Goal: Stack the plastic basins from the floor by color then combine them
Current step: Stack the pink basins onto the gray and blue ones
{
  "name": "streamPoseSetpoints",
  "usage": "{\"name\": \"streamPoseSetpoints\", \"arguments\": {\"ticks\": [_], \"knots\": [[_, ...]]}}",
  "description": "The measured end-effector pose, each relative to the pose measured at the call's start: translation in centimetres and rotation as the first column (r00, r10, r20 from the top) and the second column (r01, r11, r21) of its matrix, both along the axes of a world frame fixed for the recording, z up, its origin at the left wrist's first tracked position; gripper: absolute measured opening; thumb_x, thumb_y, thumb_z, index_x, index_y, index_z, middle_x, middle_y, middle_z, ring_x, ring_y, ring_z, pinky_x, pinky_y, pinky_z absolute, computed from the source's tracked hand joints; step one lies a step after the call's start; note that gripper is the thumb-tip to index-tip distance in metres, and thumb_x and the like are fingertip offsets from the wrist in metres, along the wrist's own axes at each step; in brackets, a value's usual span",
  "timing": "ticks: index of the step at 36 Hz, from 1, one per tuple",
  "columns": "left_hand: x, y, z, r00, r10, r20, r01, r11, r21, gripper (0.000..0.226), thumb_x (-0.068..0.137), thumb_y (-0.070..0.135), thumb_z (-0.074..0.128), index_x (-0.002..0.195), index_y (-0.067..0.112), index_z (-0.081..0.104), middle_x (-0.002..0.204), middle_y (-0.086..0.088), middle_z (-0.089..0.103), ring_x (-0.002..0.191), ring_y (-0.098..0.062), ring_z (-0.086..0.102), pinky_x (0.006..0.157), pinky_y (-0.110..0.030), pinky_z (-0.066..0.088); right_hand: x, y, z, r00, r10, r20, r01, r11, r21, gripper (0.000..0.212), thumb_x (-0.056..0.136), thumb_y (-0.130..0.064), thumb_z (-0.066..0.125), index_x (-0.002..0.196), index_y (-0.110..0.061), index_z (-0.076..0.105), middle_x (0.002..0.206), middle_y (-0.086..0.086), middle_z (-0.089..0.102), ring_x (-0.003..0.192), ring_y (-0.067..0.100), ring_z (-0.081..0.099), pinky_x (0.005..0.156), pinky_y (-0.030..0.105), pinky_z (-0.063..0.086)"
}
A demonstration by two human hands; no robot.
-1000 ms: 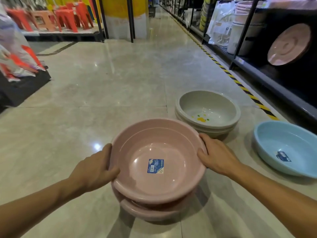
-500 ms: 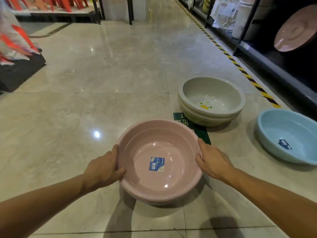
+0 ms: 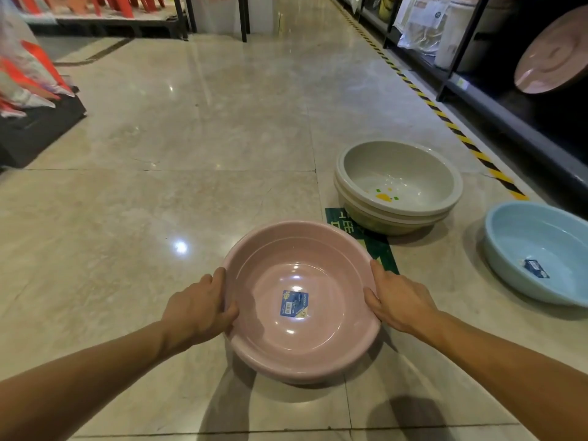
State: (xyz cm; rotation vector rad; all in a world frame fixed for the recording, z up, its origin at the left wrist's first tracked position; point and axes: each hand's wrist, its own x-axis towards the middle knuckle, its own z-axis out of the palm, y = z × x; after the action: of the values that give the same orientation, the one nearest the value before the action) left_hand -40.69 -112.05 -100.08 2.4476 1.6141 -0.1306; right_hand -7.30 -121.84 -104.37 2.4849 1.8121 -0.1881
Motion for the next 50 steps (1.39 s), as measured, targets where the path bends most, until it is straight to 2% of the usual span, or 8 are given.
{"name": "streamPoseSetpoints", "arguments": {"ticks": [5,8,12,17,22,29,39,50], "knots": [[0.2,3.0,1.6,0.985,-0.104,-0.14,0.124,0.982,0.139,0.045,0.091,0.054,0.044,0.121,0.023,0.057,0.105,0.002,0.055,0.095,-0.017,0.055,0.07,-0.029,0.047,-0.3,2.0,4.0,0.982,0.077,0.174,-0.08,0.997,0.009,0.03,0.1,-0.049,0.039,0.119,-0.027,0.045,0.094,-0.003,0.057,0.076,0.014,0.058,0.067,0.032,0.055],[1.5,4.8,3.5,0.975,-0.131,-0.181,0.161,0.974,0.162,0.046,0.091,0.052,0.044,0.124,0.023,0.058,0.114,0.001,0.06,0.106,-0.021,0.056,0.075,-0.032,0.043,-0.3,4.3,6.9,0.978,0.138,0.155,-0.138,0.99,-0.008,0.023,0.1,-0.044,0.042,0.109,-0.024,0.051,0.096,-0.003,0.056,0.083,0.017,0.059,0.071,0.035,0.053],[3.7,6.9,5.8,0.986,-0.126,-0.113,0.142,0.979,0.148,0.045,0.091,0.05,0.046,0.123,0.021,0.059,0.117,0.0,0.062,0.108,-0.021,0.058,0.08,-0.033,0.045,-0.9,7.8,10.0,0.982,0.158,0.105,-0.153,0.987,-0.048,0.025,0.099,-0.043,0.044,0.109,-0.024,0.057,0.096,-0.003,0.059,0.083,0.016,0.059,0.07,0.035,0.054],[5.6,9.6,8.7,0.983,-0.162,-0.082,0.174,0.972,0.159,0.043,0.092,0.046,0.048,0.125,0.02,0.059,0.122,0.0,0.062,0.113,-0.023,0.058,0.086,-0.035,0.046,-2.7,10.7,13.7,0.985,0.161,0.058,-0.16,0.987,-0.028,0.013,0.096,-0.032,0.046,0.092,-0.023,0.055,0.087,-0.003,0.059,0.075,0.016,0.056,0.06,0.032,0.045],[7.9,10.7,10.7,0.982,-0.185,-0.022,0.186,0.967,0.173,0.043,0.092,0.042,0.047,0.128,0.019,0.057,0.124,-0.001,0.061,0.114,-0.024,0.057,0.086,-0.035,0.044,-3.0,12.1,16.8,0.993,0.106,0.06,-0.105,0.994,-0.007,0.028,0.097,-0.036,0.045,0.115,-0.021,0.06,0.103,0.002,0.063,0.088,0.022,0.06,0.076,0.04,0.054],[11.5,10.2,10.2,0.976,-0.208,0.064,0.191,0.959,0.208,0.041,0.092,0.042,0.046,0.124,0.02,0.058,0.118,-0.001,0.062,0.108,-0.023,0.059,0.08,-0.034,0.043,-0.1,10.8,18.0,0.994,0.052,0.097,-0.057,0.997,0.052,0.03,0.099,-0.04,0.046,0.119,-0.022,0.059,0.113,0.003,0.064,0.098,0.025,0.06,0.083,0.042,0.053],[15.9,7.9,12.4,0.969,-0.248,0.014,0.238,0.946,0.221,0.042,0.09,0.046,0.047,0.12,0.02,0.06,0.118,0.001,0.064,0.105,-0.023,0.061,0.085,-0.037,0.051,6.6,7.7,18.0,0.995,0.03,0.093,-0.036,0.997,0.066,0.034,0.098,-0.039,0.044,0.126,-0.024,0.055,0.12,0.003,0.062,0.105,0.027,0.058,0.082,0.039,0.05],[29.4,2.8,14.0,0.926,-0.366,-0.089,0.376,0.881,0.286,0.042,0.091,0.05,0.044,0.118,0.021,0.059,0.109,-0.001,0.064,0.1,-0.026,0.062,0.078,-0.036,0.048,19.4,1.4,18.3,0.997,-0.053,0.053,0.047,0.992,0.114,0.037,0.098,-0.04,0.043,0.131,-0.026,0.052,0.122,0.003,0.062,0.105,0.026,0.059,0.08,0.038,0.049]]}}
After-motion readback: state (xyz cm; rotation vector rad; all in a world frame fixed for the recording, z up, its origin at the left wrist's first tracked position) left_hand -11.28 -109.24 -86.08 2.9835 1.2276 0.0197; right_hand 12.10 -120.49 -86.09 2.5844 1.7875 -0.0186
